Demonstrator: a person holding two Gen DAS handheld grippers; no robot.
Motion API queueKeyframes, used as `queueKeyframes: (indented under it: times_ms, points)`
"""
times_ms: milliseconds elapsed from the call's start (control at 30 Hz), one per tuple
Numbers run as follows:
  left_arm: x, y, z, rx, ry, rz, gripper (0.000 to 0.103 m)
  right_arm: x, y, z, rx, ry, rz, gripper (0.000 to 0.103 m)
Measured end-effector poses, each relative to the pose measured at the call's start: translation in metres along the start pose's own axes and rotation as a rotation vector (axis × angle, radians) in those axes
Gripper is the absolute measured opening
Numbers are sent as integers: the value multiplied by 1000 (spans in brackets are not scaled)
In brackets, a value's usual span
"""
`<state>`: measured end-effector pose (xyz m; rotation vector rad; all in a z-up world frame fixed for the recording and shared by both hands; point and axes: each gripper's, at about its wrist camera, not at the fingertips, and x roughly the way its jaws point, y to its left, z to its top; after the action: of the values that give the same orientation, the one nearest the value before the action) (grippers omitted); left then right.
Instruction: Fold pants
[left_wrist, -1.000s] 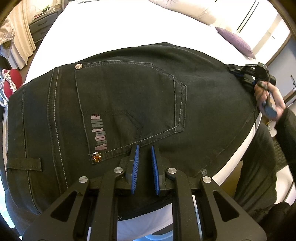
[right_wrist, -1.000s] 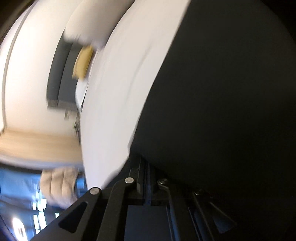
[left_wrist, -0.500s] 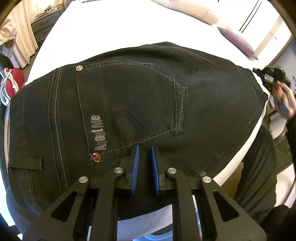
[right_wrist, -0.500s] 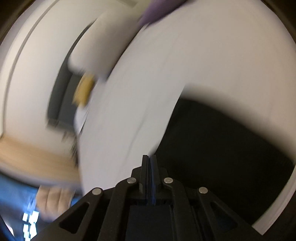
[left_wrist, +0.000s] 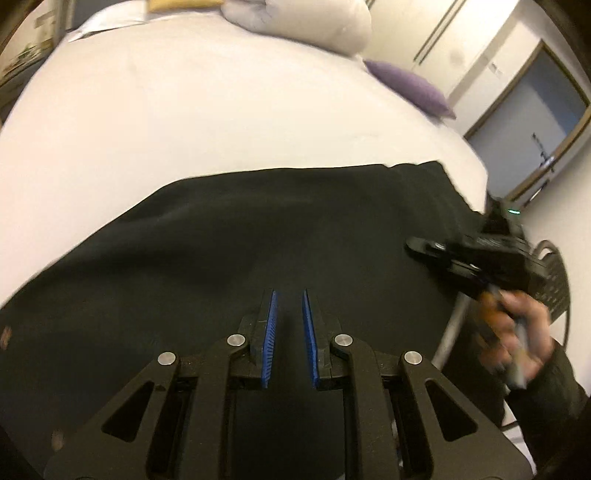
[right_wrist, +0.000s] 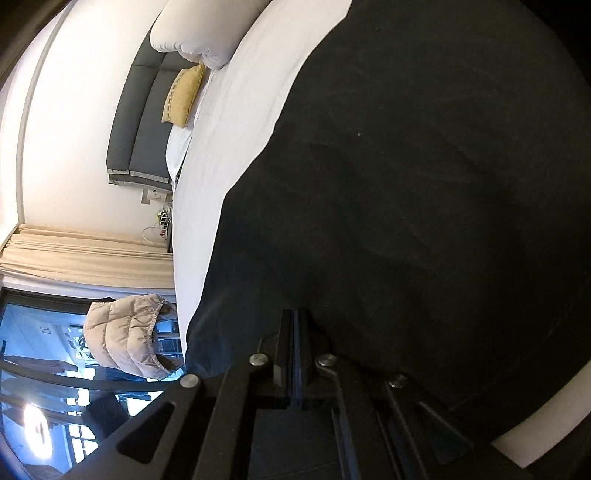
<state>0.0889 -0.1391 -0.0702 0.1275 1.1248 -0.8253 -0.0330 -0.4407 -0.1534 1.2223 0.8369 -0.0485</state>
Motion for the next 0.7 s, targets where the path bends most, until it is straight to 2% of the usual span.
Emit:
queueKeyframes:
  times_ms: [67,133,167,300,333,433,467,500,600,700]
  points:
    - [30,14,10,-21,67,90,14,2,6,0,8,-10,0,0]
    - [35,29,9,-83,76,46,13,0,6,6,23,-31,-4,0]
    - [33,33,8,-95,74,51,13,-13,-1,13,23,-51,-16,0]
    - [23,34,-5,-55,76,132,13,-52,-22,24,94,-168,-65,0]
    - [21,36,-6,-62,74,135,13,-59,-25,28,116,-198,-82,0]
    - [19,38,-11,-80,69,141,13,-84,-19,34,129,-287,-204,0]
    - [20,38,-12,-76,68,147,13,-90,-11,34,124,-303,-235,3]
    - [19,35,-12,-72,67,152,13,-91,-5,33,112,-296,-235,4]
    - [15,35,-15,-75,62,150,13,-74,28,23,8,-208,-150,4]
    - [14,34,-18,-87,59,139,13,-40,63,3,-96,-106,-78,4]
